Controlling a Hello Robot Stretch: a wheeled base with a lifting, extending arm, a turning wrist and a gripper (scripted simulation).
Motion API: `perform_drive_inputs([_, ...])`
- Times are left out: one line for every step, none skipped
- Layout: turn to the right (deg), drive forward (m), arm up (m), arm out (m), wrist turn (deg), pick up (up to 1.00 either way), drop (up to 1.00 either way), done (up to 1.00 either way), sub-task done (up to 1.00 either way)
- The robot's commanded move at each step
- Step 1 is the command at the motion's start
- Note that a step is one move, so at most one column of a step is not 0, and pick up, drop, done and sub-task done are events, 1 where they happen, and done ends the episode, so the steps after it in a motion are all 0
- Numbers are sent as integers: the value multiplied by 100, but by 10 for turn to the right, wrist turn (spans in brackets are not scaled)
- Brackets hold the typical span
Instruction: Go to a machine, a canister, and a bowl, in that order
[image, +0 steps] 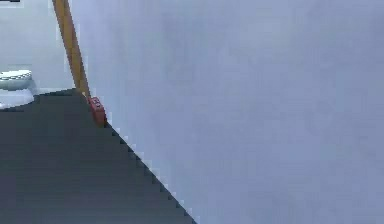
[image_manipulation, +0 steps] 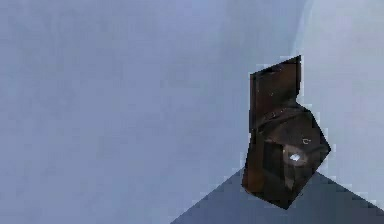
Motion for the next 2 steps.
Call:
perform_drive_inputs([0,15,0,0,0,0,0,0,0])
perform_drive_inputs([-390,0,0,0,0,0,0,0,0])
